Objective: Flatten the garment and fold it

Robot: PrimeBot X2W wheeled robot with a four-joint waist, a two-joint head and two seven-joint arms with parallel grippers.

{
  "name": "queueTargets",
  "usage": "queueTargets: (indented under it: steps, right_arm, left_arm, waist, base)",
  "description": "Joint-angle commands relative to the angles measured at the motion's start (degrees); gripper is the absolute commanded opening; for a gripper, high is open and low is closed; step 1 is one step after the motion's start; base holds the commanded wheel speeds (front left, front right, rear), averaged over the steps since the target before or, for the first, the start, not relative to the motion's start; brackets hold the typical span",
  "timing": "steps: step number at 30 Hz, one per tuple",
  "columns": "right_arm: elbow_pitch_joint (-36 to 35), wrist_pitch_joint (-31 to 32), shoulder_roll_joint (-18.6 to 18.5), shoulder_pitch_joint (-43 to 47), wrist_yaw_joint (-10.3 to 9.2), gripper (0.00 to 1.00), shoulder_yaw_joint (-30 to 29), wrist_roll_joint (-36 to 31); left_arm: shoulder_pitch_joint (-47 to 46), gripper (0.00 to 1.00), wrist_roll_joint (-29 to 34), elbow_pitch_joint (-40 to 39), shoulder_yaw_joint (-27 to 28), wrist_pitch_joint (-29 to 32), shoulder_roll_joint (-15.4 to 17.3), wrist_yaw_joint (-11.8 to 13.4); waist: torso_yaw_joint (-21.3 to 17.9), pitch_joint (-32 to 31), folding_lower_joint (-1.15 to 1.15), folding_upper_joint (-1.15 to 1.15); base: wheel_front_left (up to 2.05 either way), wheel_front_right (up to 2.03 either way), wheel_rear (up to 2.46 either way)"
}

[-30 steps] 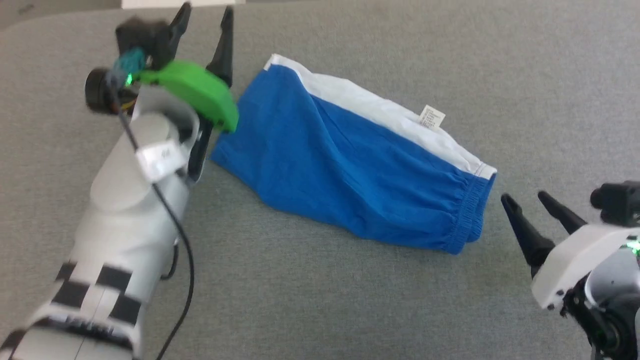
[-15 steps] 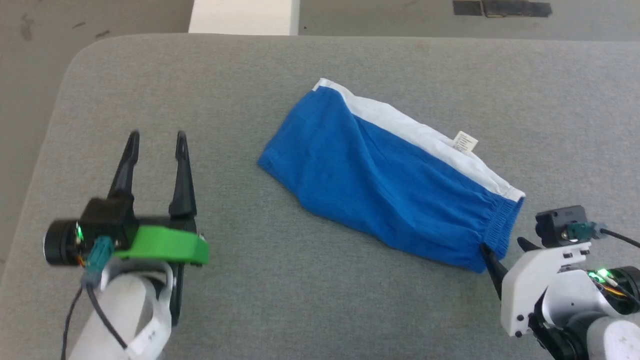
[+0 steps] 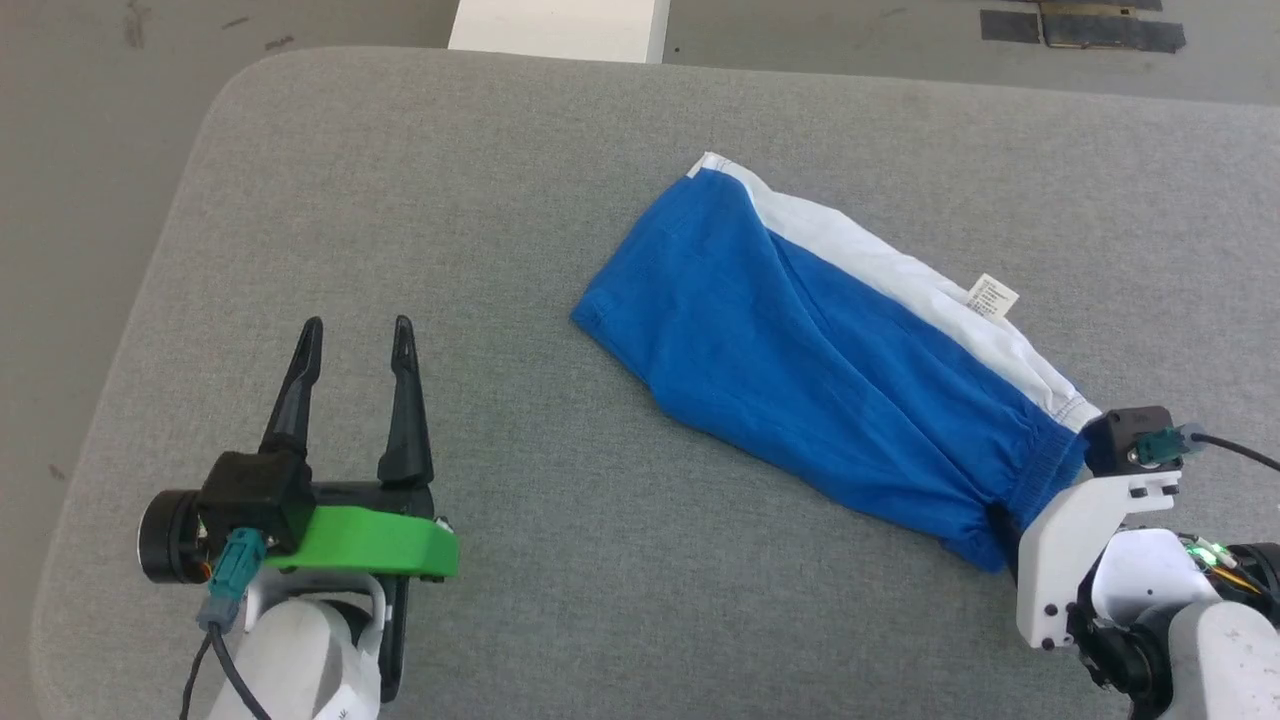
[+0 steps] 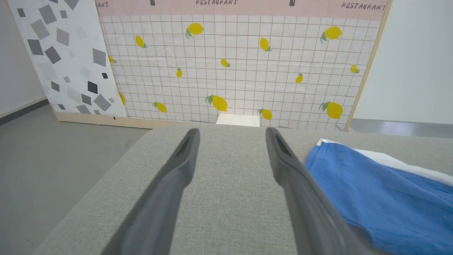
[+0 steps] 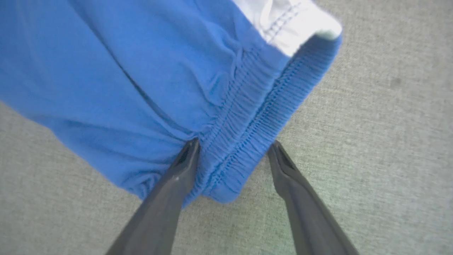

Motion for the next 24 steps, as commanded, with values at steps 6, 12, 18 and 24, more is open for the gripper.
queueTargets:
  steps: [6,12,18,24]
  right_arm:
    - [4.85,0.9,0.11,-1.02,-0.08,0.0,2.62,1.3]
    - [4.17,-0.49,0.11,-2.55,-0.08,0.0,2.73,2.15]
    - [2.44,-1.22,0.11,-3.62,-0.08,0.0,3.28,4.09]
    - [1.37,-1.73,0.11,-4.42,-0.08,0.0,5.23,6.09]
  left_arm:
    - [1.15,1.0,1.19,0.84,0.75,-0.21,-1.02,-1.71]
    - [0.72,1.0,0.63,2.95,0.63,0.01,-1.62,-3.5]
    - [-6.64,1.0,-2.87,7.68,-1.68,10.98,-1.46,-7.45]
    - [-20.03,1.0,-5.85,16.08,-4.8,28.07,-2.29,-10.59]
  waist:
    - [-0.36,0.12,0.01,0.0]
    - [-1.3,0.03,0.01,0.0]
    - [-3.49,0.81,0.01,0.0]
    - [-5.86,3.24,0.01,0.0]
  base:
    - [0.0,0.0,0.0]
    - [0.0,0.0,0.0]
    - [0.0,0.0,0.0]
    - [0.0,0.0,0.0]
